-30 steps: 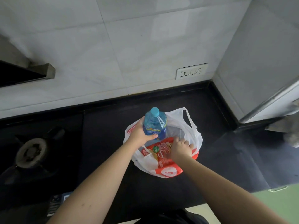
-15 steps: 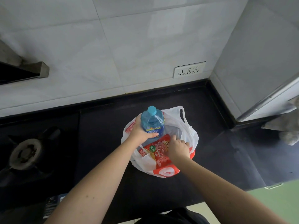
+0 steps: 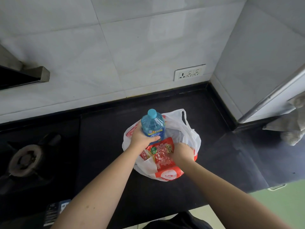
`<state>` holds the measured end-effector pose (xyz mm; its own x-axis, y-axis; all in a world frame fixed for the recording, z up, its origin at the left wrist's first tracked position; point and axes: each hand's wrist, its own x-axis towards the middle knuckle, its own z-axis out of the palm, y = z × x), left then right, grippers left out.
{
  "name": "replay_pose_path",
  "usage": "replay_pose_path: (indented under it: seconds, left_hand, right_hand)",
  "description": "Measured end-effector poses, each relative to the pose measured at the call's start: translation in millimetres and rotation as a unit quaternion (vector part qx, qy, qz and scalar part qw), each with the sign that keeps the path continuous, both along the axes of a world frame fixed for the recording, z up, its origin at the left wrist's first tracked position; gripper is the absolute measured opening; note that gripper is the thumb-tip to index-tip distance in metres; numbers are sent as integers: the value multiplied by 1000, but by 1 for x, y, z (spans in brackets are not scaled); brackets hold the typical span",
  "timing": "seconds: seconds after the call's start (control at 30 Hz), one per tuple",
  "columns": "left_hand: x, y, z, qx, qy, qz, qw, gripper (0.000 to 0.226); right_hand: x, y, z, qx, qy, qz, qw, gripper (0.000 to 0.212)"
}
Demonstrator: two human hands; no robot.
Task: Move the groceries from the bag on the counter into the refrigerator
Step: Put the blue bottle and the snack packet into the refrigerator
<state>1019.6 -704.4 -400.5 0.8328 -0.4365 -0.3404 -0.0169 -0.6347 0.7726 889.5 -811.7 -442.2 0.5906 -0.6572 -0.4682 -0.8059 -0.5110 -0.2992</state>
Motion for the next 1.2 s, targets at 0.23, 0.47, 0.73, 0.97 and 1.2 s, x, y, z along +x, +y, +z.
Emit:
replay_pose_path:
  seconds: [0.23,0.47,0.73,0.97,1.2]
  left_hand:
    - [-4,21,4,-80,11,46,996,80]
    - [-2,41,34,-171,16,63,983,87]
    - [-18,77,73,-265,52,66,961,75]
    - [-34,119,95,-351,122,19,928,78]
    - [-50,170,107,-446,237,-3,863,87]
  right_hand:
    - [-21,-11,50,63,-103,-48,991,20]
    - [-41,-14,86,170,-287,-181,925,12]
    - [-56,-13,106,438,-446,-346,699,44]
    - [-52,5,97,464,-312,-476,679,60]
    - [-62,51,114,556,-317,-413,647,37]
